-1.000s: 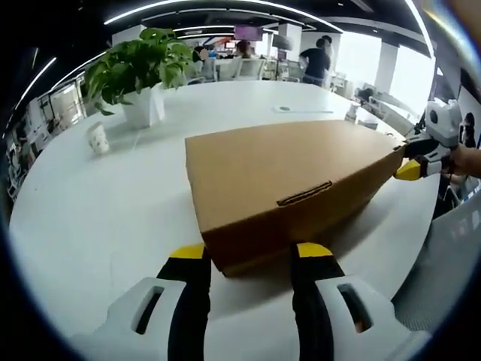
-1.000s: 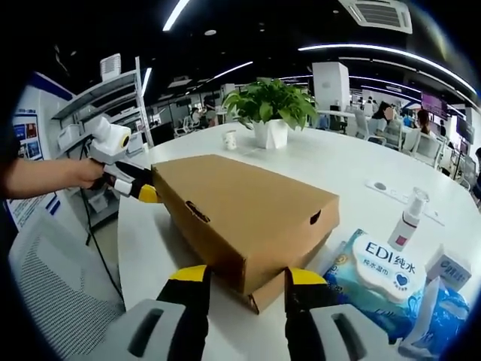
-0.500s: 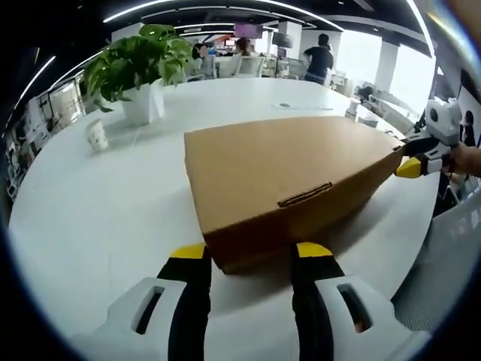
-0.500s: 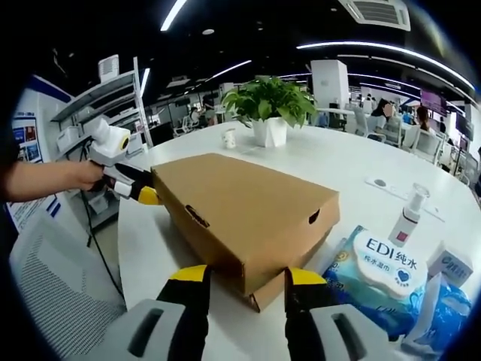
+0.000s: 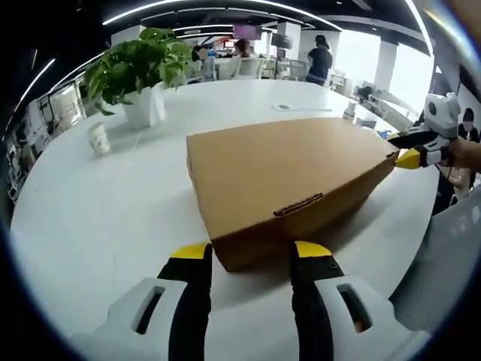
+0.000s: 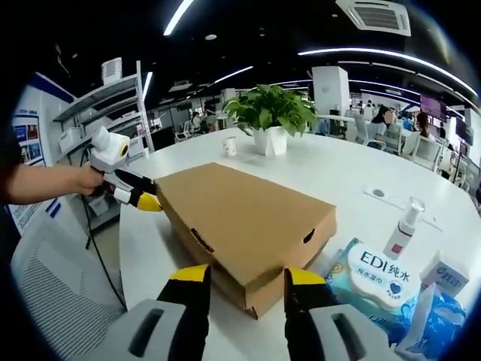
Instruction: Operate the shoe box by opening the lid, removing the specified soft item, and placing it in the target area until the item is outside and the box remains undamaged.
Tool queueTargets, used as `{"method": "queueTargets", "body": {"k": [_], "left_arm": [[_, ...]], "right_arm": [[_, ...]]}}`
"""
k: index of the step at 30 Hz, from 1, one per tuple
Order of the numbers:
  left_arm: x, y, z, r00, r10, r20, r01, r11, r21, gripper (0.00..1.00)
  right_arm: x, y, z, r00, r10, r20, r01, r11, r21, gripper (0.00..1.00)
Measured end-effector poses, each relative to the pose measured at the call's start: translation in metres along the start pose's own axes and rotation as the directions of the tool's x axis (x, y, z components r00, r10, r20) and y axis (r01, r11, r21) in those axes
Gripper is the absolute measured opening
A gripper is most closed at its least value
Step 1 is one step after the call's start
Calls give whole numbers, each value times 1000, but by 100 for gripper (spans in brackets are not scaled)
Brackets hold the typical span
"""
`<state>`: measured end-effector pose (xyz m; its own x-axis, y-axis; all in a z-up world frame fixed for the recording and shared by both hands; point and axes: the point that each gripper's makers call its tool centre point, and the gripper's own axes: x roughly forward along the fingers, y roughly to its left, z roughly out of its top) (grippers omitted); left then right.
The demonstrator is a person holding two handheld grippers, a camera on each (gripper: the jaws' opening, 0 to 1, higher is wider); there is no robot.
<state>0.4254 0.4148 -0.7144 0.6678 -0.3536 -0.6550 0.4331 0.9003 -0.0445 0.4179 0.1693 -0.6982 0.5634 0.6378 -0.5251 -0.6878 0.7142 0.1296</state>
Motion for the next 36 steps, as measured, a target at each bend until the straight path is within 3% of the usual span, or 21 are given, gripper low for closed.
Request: {"method": "queueTargets", "body": {"k": [9, 36], "left_arm": [[-3, 1, 5, 1000, 0, 7, 0, 1000, 26, 41], [7, 4, -3, 1000, 6, -11, -6, 1000, 27, 41]], "right_arm": [[1, 0, -3, 1000, -6, -10, 6, 1000, -16, 36], [8, -2, -11, 999, -27, -20, 26, 999, -31, 35]]}}
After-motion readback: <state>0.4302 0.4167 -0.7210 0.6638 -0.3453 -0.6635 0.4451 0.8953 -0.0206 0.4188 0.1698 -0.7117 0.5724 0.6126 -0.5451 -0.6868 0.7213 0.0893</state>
